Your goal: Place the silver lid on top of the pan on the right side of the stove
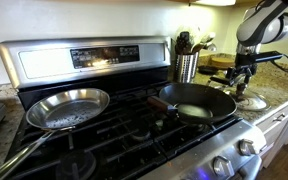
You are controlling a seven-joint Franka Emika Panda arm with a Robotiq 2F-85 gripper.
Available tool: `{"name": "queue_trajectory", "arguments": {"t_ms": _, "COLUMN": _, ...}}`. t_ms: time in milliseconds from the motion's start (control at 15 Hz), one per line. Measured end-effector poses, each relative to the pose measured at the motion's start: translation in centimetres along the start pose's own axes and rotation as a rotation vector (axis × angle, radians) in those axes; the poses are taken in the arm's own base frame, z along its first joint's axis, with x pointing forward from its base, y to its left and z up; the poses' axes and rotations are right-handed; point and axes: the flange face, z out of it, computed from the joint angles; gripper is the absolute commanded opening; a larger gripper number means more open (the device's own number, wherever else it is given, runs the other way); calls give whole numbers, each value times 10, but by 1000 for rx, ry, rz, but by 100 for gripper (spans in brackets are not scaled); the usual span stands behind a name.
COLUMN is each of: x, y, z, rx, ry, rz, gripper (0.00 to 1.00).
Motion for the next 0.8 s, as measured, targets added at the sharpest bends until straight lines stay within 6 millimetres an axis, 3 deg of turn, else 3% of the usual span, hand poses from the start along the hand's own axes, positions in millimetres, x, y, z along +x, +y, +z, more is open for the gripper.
{"name": "queue_trajectory", "arguments": {"t_ms": 267, "x": -5, "y": -3, "z": 3, "rx": 2, "ry": -45, "rz": 13, "gripper": 100}}
{"name": "queue_trajectory", "arguments": {"t_ms": 400, "x": -7, "y": -3, "z": 5, "rx": 2, "ry": -64, "rz": 17, "gripper": 73}}
{"name": "queue_trajectory", "arguments": {"t_ms": 800, "x": -8, "y": -3, "z": 6, "rx": 2, "ry": -76, "rz": 26, "gripper": 34}}
